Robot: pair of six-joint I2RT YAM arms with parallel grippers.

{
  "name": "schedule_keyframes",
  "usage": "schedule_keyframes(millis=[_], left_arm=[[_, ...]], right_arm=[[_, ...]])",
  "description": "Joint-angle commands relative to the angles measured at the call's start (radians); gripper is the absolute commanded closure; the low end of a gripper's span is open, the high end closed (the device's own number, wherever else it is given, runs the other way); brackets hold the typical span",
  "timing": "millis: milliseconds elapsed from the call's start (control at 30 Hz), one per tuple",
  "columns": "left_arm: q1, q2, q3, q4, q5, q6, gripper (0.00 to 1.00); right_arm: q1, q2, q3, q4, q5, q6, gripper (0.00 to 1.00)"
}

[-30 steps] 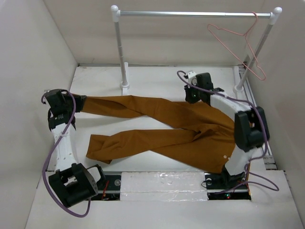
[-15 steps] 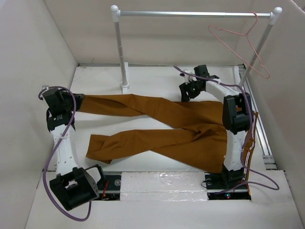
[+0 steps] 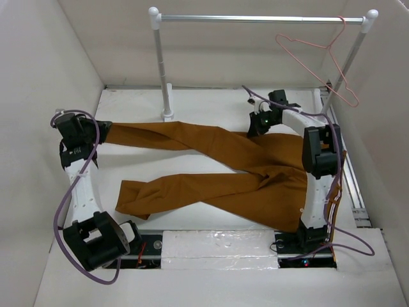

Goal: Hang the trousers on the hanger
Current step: Fold the trousers

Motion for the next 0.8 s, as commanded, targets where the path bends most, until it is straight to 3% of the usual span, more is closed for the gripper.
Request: schedule_keyframes(millis=[0,100,267,433,767], left_arm=[[0.03,-0.015,0.108,0.116,0.065,-0.009,1.0],[0.03,-0.04,0.163,0.088,0.039,0.043,1.0],[0.03,-0.072,0.1,0.073,-0.041,0.079,1.0],[0.03,-0.077,-0.097,0.1,-0.226,0.097,1.0],[0.039,0.003,-0.255,0.26,-0.319,0.183,1.0]], right_arm=[[-0.038,-0.203,-0.023,0.218,-0.011,0.111,1.0],[-0.058,-0.421,-0.142,0.422,0.142,0.192,1.0],[-0.078,-0.529,-0.256,0.528,0.201,0.23,1.0],[-0.09,-0.351,-0.121,0.351,0.229,0.202,1.0],[-0.04,-0.041,0.162,0.173,0.448,0.16,1.0]])
